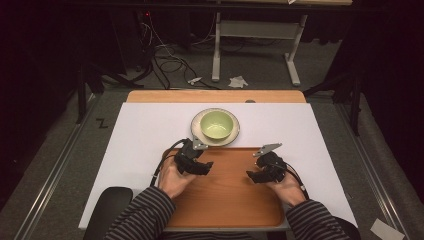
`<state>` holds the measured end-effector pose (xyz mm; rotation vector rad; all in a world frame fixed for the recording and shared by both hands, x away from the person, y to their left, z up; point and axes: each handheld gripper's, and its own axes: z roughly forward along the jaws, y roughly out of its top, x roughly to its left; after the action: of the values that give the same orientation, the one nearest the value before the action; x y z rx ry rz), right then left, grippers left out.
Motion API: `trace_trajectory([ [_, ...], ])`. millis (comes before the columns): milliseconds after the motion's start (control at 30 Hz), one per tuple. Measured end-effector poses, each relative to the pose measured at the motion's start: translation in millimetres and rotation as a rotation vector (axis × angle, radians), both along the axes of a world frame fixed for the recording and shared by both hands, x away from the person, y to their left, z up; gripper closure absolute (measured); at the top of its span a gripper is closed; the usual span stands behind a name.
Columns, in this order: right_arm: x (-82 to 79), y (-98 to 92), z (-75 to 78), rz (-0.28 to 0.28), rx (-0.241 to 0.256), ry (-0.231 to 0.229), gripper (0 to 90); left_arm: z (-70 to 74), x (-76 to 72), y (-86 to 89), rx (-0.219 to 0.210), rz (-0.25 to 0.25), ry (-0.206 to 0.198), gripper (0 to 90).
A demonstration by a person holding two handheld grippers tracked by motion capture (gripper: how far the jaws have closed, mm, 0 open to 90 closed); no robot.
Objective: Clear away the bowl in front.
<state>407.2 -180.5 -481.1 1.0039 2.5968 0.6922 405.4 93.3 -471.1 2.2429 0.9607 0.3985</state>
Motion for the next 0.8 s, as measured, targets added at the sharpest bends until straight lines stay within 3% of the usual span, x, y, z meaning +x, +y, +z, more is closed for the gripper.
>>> trace_trajectory([
  [300,-1.5,1.7,-0.4,0.006,-0.006,-0.004,40.1,-0.2,0.9,0.9,0.0,0.007,0.006,32.7],
  [433,-1.0,1.6,-1.3,0.007,-0.014,-0.002,40.0,1.3,3.0,2.6,-0.016,0.011,0.016,31.8],
  [467,-0.8,1.9,-1.5,0.006,-0.019,-0.003,39.9,4.8,4.7,4.7,-0.046,0.012,0.04,31.1],
  [567,-1.5,2.2,-0.7,0.01,-0.032,-0.018,39.9,9.2,2.9,7.9,-0.059,0.025,0.035,31.1],
  [667,-3.2,2.8,1.6,0.017,-0.037,-0.033,39.9,13.3,-2.7,6.5,-0.032,0.023,0.008,33.1],
  [800,-3.7,0.6,2.4,0.012,-0.035,-0.033,39.9,15.0,-4.1,-0.5,-0.015,0.007,0.006,33.4],
])
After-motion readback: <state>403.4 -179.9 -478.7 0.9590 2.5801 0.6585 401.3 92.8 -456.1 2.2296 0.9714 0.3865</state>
